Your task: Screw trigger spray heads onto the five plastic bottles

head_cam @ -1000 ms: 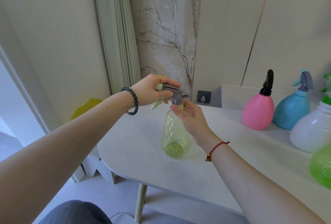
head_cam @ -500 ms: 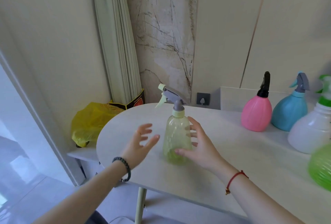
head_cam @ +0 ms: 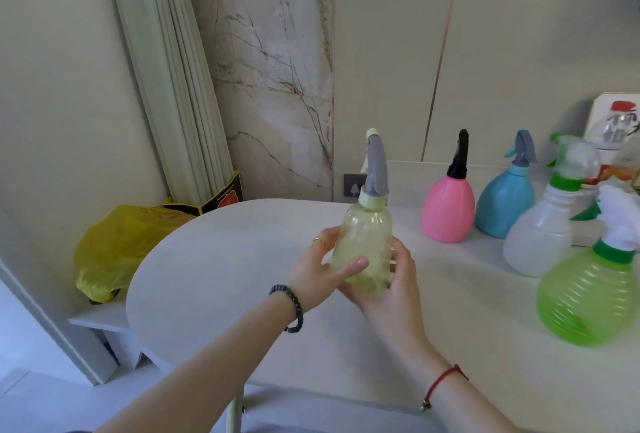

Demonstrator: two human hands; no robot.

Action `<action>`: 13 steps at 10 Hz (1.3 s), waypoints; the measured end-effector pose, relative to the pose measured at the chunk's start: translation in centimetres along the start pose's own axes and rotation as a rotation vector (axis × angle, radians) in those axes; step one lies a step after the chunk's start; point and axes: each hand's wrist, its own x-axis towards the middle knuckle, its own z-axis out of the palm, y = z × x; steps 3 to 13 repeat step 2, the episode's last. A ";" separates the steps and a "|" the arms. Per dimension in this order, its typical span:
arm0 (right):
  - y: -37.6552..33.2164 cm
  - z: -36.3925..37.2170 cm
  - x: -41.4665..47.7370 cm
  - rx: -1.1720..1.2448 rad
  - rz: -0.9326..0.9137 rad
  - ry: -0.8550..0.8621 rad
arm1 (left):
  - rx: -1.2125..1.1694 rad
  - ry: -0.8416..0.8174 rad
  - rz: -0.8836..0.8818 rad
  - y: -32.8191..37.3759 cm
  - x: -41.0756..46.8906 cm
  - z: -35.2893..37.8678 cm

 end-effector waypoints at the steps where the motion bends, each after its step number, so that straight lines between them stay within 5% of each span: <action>1: 0.6 -3.7 2.1 -0.053 -0.005 0.181 | 0.140 -0.068 0.043 1.4 3.8 3.9; 2: 1.6 -6.8 3.4 -0.083 0.025 0.275 | 0.132 -0.149 0.047 2.6 5.9 7.8; 13: 1.6 -6.8 3.4 -0.083 0.025 0.275 | 0.132 -0.149 0.047 2.6 5.9 7.8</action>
